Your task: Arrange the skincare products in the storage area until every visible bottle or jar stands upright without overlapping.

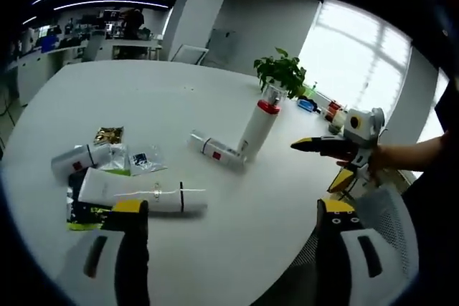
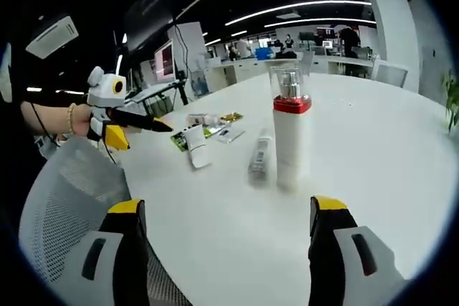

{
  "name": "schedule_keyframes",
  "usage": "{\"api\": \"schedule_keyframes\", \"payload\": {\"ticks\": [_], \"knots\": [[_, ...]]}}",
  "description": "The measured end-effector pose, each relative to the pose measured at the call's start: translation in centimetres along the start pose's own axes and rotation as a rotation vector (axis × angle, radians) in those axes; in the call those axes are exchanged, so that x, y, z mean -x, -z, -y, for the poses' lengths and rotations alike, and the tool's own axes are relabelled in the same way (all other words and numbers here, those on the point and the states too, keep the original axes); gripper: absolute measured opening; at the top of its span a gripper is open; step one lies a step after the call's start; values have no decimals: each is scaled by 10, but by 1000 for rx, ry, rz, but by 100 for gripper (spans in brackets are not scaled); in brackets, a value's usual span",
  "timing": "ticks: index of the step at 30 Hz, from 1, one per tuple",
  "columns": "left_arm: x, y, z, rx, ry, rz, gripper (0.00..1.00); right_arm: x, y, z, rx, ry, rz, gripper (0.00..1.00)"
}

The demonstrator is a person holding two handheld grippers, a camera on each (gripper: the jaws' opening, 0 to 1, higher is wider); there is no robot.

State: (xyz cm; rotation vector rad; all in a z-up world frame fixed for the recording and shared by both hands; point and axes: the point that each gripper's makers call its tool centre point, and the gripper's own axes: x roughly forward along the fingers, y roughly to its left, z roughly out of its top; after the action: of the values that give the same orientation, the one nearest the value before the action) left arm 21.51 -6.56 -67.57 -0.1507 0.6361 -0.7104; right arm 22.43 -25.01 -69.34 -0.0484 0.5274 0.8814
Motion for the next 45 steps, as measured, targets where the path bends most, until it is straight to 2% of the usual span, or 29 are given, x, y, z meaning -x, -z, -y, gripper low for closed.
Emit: {"api": "schedule_keyframes", "payload": {"ticks": [7, 15, 26, 32, 38, 45], "knots": [[19, 5, -6, 19, -37, 19, 94, 3, -4, -9, -31, 22, 39, 99], [33, 13, -17, 67, -77, 17, 95, 2, 0, -23, -62, 20, 40, 100], [36, 15, -23, 75, -96, 19, 95, 0, 3, -29, -82, 29, 42, 100], [33, 16, -17, 73, -89, 14, 95, -1, 6, -30, -72, 24, 27, 100], [33, 17, -16, 70, -89, 11, 95, -6, 0, -32, -60, 13, 20, 98], [31, 15, -16, 68, -84, 20, 96, -21, -9, -33, -23, -26, -18, 98]]}}
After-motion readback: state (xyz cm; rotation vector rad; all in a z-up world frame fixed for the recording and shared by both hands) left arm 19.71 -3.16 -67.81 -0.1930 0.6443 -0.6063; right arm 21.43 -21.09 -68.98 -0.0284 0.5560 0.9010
